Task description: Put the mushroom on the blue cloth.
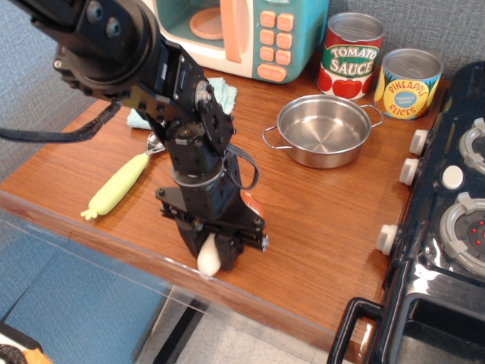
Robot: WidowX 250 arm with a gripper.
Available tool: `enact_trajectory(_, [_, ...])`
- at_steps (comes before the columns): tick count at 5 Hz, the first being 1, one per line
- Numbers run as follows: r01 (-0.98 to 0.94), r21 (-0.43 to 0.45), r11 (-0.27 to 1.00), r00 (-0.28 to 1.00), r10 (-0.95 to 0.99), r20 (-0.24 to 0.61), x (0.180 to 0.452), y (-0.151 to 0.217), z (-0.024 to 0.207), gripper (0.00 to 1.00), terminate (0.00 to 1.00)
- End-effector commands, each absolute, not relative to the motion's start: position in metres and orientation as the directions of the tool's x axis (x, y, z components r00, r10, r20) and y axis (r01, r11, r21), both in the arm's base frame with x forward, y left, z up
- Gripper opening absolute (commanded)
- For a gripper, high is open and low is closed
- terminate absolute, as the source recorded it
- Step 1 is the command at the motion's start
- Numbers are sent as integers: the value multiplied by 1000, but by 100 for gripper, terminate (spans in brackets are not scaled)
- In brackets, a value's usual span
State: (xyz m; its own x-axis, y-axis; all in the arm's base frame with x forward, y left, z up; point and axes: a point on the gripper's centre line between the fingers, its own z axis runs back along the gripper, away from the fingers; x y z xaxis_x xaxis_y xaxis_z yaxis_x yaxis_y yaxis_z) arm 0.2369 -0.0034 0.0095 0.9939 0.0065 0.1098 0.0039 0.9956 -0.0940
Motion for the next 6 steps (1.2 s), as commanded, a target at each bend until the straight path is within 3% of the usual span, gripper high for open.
enact_trajectory(1, [-63, -70, 996, 966, 79, 245, 280, 40, 73, 0, 0])
enact_trajectory(2, [-155, -42, 987, 950, 161, 267, 317, 92, 85, 0, 0])
enact_trajectory(4, [-311, -48, 949, 916, 312, 250, 366, 176, 70, 0, 0])
enact_trajectory(6, [-279, -50, 959, 933, 283, 223, 399, 175, 57, 0, 0])
